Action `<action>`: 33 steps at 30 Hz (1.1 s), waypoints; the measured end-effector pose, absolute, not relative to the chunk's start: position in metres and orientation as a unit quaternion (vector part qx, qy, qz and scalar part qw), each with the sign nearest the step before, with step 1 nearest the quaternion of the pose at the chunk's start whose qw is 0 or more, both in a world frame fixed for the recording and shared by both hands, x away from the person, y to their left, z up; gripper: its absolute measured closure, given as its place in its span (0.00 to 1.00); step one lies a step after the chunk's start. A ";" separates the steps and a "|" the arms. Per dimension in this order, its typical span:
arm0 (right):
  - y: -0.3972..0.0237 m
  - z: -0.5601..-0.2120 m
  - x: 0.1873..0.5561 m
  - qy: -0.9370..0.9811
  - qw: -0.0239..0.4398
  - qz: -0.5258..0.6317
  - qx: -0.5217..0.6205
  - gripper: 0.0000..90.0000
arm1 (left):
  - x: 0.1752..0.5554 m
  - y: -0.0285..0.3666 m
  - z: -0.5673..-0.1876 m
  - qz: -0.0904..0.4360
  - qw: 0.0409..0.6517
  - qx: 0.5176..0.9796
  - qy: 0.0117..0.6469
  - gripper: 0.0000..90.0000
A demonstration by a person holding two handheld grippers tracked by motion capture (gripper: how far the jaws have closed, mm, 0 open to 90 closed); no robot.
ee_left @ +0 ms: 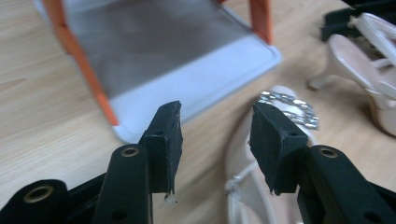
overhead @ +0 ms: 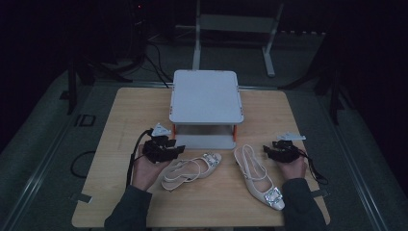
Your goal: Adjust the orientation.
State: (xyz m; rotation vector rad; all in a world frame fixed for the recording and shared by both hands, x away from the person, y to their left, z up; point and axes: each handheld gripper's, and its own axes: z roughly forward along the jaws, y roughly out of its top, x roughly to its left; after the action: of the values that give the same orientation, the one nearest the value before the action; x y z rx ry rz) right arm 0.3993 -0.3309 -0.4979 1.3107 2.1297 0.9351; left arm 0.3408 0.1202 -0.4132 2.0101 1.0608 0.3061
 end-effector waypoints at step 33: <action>-0.333 -0.499 0.399 0.772 0.234 0.344 0.480 0.55 | 0.342 0.098 -0.455 0.061 0.310 0.856 0.410 0.73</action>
State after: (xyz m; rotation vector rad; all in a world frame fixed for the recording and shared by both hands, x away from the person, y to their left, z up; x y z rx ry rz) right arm 0.3987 -0.3330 -0.4986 1.3189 2.1206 0.9451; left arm 0.3424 0.0975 -0.4553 2.2603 1.0842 0.1608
